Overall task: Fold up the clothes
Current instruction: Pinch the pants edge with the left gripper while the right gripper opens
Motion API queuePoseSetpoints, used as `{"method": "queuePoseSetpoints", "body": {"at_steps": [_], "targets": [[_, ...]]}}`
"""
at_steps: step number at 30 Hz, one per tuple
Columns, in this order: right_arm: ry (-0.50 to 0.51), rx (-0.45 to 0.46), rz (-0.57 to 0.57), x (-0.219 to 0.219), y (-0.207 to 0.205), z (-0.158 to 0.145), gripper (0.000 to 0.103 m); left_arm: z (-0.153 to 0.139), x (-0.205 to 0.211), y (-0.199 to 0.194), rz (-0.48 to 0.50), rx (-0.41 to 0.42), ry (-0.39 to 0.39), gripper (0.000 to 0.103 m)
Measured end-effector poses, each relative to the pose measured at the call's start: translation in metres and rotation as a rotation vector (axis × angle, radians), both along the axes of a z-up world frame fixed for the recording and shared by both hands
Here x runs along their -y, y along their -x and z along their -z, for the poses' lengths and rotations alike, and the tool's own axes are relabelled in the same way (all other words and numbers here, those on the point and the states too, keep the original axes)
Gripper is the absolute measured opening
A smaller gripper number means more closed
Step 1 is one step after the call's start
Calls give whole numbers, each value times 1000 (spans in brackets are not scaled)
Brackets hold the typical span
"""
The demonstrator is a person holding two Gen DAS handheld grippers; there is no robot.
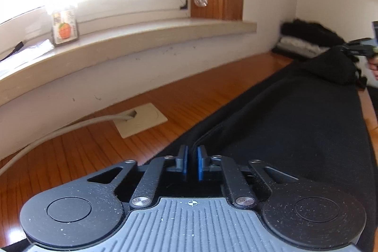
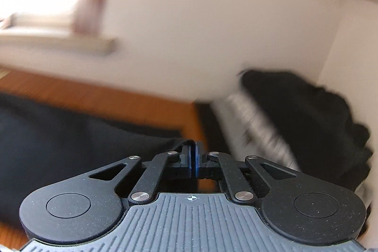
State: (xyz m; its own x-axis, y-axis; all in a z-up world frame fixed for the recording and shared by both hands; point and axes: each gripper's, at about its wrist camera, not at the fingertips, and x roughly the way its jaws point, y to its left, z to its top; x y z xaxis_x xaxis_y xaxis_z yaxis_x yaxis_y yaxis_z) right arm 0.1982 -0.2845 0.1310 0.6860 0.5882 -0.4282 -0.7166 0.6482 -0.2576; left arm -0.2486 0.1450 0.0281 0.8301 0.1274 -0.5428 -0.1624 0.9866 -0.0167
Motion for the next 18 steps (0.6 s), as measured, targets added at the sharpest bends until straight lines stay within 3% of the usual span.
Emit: {"method": "queuePoseSetpoints", "body": {"at_steps": [3,6,9,10,15,18], "targets": [[-43,-4,61,-25,-38,-10,4,-5,-5,5,-21,42,21,4],[-28,-27,118,-50,-61,-2,9,-6,-11,5,-56,52,49,5],[23,-146,134,-66,-77,11,42,0,-20,-3,-93,-8,71,15],[25,-152,148,-65,-79,13,42,1,-22,-4,-98,-14,79,19],[-60,-136,246,-24,-75,7,43,4,-28,-8,-111,-47,101,21],[-113,-219,174,0,-65,9,43,4,-26,-7,-107,-53,86,25]]}}
